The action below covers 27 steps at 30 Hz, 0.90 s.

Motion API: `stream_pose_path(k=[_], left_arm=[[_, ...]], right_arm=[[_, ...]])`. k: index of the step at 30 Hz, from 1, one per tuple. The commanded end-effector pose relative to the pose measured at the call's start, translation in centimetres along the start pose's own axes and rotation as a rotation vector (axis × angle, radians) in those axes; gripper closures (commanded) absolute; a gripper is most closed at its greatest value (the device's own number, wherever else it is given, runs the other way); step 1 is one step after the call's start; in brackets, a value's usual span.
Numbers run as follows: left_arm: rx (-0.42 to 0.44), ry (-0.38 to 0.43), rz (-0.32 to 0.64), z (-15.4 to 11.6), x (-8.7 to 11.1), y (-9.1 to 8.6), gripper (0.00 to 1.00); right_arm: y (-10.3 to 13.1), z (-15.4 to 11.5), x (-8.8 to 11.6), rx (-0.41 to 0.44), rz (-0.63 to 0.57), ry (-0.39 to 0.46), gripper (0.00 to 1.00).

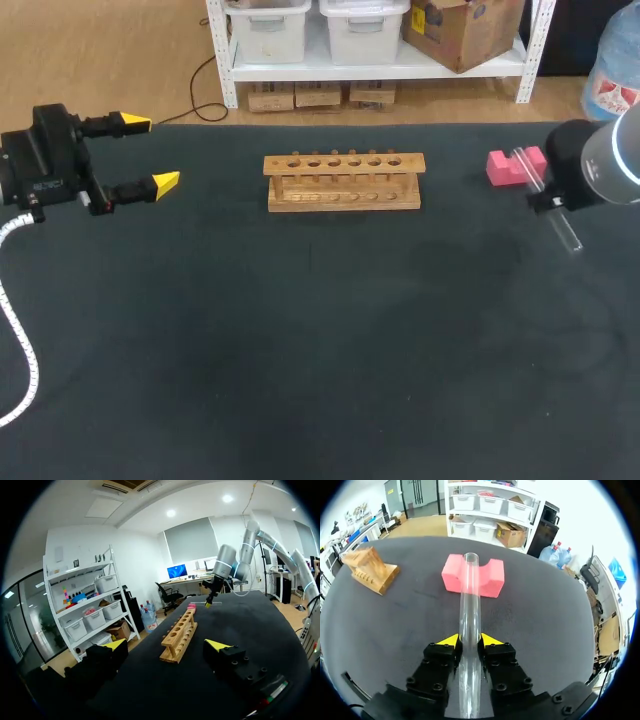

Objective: Grasp the test tube, adjust it, and insert it.

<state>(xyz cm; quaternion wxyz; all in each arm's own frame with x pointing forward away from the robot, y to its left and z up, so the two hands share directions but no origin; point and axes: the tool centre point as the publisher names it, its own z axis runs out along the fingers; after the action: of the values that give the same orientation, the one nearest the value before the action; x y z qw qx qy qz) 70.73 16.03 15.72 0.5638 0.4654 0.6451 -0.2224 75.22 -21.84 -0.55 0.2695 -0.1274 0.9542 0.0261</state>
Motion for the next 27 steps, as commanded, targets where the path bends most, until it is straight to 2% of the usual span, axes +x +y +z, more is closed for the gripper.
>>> stream_pose_path(k=[1,7,18,27], left_arm=[[-0.01,-0.004,0.003,0.1,0.1,-0.1,0.0],[-0.01,-0.004,0.003,0.1,0.1,-0.1,0.0],[-0.01,-0.004,0.003,0.1,0.1,-0.1,0.0],[-0.01,-0.004,0.003,0.1,0.1,-0.1,0.0]], right_arm=[[0.2,-1.3,0.1,0.005,0.008,-0.044,1.0],[1.2,-2.9,-0.7,-0.007,0.012,-0.086,1.0],[4.5,-6.0,-2.0,-0.031,0.025,-0.183,1.0],[7.9,-9.8,-2.2,0.03,0.072,-0.207,1.0]])
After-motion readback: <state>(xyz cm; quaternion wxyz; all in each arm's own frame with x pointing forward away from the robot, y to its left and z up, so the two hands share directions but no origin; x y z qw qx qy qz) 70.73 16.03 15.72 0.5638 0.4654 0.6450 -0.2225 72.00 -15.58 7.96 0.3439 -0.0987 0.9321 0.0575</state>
